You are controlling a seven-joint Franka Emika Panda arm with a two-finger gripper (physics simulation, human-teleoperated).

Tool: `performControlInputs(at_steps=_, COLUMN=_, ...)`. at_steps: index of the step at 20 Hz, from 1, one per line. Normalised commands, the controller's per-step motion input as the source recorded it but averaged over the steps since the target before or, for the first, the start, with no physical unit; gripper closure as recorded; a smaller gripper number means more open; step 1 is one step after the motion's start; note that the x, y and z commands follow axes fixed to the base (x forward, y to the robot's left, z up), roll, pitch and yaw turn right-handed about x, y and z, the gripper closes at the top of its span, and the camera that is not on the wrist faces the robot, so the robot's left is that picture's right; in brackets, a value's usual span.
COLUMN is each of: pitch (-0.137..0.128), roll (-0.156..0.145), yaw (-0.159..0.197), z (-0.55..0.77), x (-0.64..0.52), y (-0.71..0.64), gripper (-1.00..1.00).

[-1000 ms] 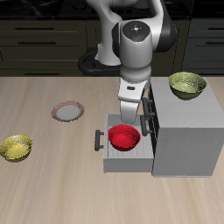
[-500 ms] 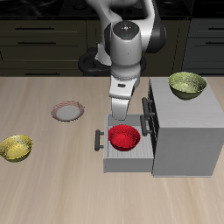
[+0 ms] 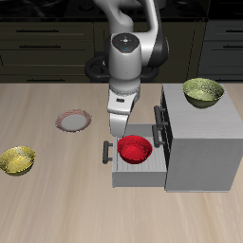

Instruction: Place the red bowl on the plate

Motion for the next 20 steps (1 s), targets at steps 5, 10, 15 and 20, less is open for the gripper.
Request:
performControlInputs(at_steps=5, pitch=-0.005, roll=0.013, yaw=0.061, z=-0.12, x=0.03, y=-0.03, gripper=-1.0)
performControlInputs(at_steps=10, pitch=-0.055, roll=0.029, yaw=0.094, z=0.21, x=0.07, y=0.11, gripper=-1.0)
performControlInputs(at_steps=15, pitch=-0.021, roll=0.012, yaw=0.031, z=0.16, x=0.11, y=0.1, gripper=-1.0)
performControlInputs(at_steps=20, pitch=0.029, roll=-0.003, yaw=0.018, z=-0.25, x=0.09, y=-0.07, gripper=-1.0)
